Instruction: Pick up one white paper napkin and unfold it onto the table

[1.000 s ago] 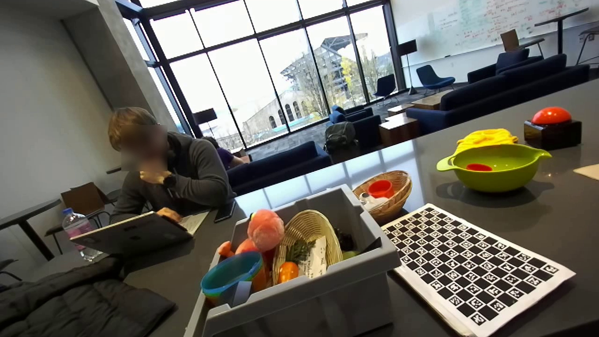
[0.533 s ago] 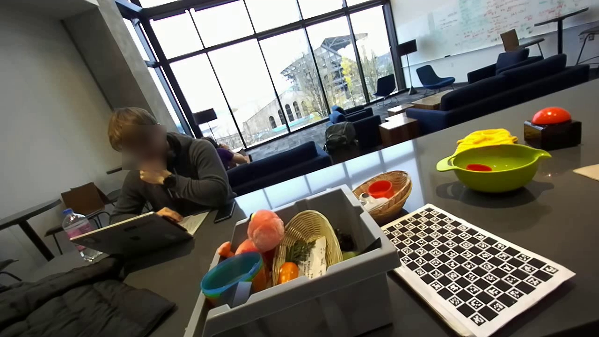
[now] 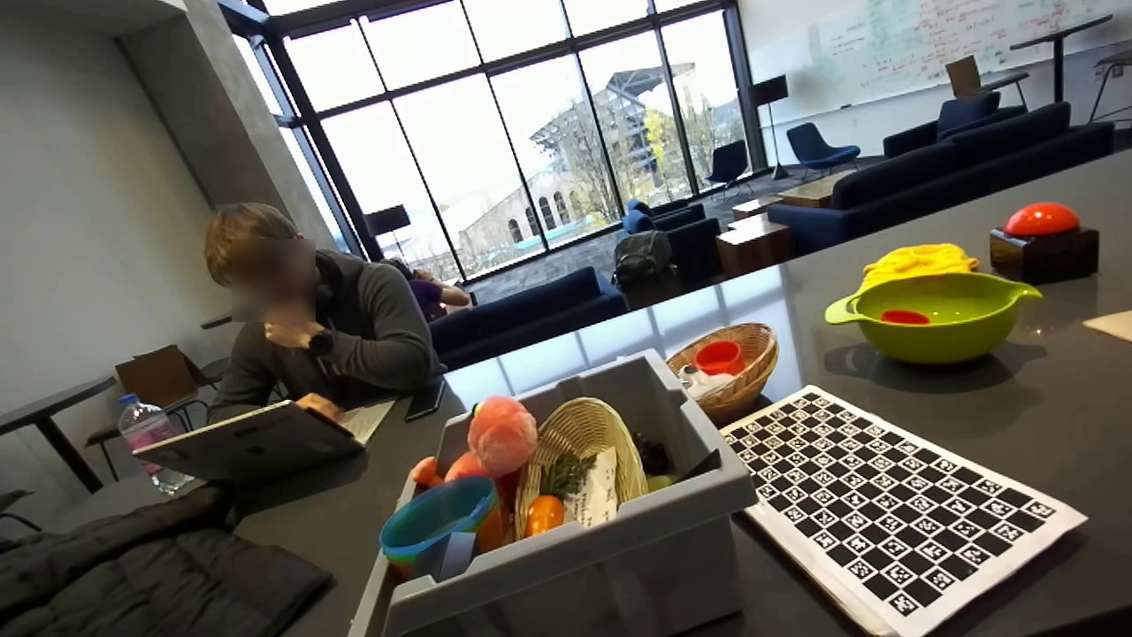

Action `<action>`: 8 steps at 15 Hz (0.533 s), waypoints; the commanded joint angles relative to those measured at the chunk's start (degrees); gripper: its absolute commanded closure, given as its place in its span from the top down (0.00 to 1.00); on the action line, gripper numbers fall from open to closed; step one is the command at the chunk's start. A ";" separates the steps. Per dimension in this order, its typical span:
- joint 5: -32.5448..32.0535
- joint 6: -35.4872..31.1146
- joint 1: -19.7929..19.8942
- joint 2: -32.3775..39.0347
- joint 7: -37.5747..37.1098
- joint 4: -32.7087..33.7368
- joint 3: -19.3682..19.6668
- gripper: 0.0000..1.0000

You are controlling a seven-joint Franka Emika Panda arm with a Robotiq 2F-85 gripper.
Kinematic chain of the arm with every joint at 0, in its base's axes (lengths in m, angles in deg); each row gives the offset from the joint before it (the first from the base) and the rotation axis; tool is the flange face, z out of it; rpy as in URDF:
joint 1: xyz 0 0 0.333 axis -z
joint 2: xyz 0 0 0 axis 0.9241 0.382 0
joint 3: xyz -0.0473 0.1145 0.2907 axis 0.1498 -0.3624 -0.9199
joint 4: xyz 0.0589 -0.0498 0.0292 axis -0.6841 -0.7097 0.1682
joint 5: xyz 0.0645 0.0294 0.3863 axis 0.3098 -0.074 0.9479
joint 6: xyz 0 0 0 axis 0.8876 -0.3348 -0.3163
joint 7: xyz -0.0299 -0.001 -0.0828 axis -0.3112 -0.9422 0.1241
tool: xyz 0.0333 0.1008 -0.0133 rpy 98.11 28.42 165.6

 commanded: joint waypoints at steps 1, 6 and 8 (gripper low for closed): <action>-1.50 0.33 -0.30 1.13 -2.89 1.43 0.64 0.58; 4.53 1.28 -1.14 -0.46 0.70 1.05 -0.60 0.92; 13.27 2.85 -1.84 -1.48 6.24 0.39 -1.96 1.00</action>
